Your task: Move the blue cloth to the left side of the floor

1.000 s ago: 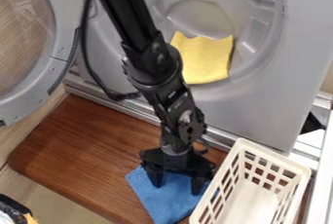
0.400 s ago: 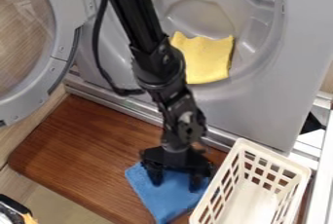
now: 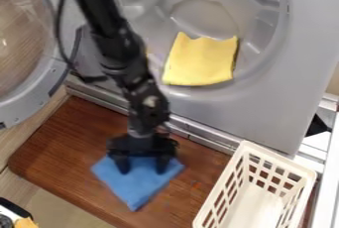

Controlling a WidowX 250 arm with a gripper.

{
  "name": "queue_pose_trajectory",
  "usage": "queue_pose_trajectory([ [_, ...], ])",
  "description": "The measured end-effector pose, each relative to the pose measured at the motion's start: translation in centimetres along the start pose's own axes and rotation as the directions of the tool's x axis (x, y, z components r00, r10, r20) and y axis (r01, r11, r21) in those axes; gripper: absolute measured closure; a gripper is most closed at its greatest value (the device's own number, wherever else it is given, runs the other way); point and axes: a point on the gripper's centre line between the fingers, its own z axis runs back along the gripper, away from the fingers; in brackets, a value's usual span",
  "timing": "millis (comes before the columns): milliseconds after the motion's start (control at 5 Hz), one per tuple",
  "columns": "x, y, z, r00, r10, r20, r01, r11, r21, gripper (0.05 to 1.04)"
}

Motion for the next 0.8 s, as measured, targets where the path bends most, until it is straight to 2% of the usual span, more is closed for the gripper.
queue_pose_trajectory([
  [400, 2.3, 5.2, -0.7, 0.984, 0.177, -0.007, -0.177, 0.983, 0.040, 0.083],
  [800, 2.5, 7.0, -0.9, 0.972, 0.236, -0.015, -0.234, 0.970, 0.057, 0.083],
])
